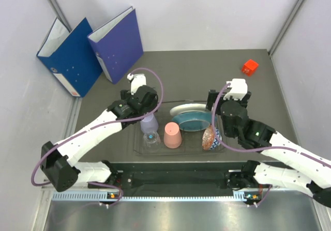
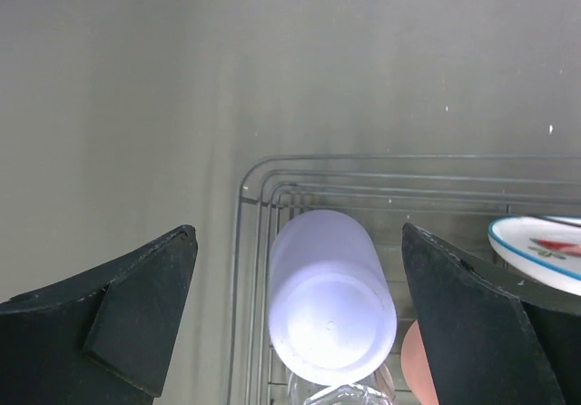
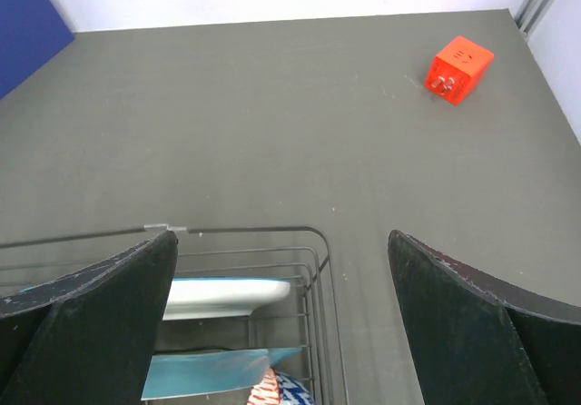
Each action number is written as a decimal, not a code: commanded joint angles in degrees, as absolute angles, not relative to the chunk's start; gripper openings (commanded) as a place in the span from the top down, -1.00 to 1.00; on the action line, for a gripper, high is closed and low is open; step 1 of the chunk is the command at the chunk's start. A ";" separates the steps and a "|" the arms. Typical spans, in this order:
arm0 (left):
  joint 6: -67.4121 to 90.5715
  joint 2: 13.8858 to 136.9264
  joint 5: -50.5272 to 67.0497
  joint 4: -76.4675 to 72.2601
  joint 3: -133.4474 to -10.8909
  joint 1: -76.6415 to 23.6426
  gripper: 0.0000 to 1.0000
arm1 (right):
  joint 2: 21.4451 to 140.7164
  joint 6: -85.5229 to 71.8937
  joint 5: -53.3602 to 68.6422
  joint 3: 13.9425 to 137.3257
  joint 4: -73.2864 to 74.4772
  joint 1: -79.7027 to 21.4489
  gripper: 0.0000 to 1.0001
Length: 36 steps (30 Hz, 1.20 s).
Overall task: Unload the mixed dishes from the dish rack
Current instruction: Pick up the cup from the dish rack.
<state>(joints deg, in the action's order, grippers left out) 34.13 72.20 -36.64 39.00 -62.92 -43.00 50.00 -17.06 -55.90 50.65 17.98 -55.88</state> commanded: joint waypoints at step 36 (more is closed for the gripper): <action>35.68 70.31 -26.54 28.04 -50.80 -42.98 -0.27 | 51.50 -18.81 -56.16 50.62 17.32 -56.78 -0.99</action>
<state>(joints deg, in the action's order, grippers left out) 35.18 71.83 -27.46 30.59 -51.96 -42.96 51.00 -18.22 -56.01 50.59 18.28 -55.88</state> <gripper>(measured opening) 0.731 0.996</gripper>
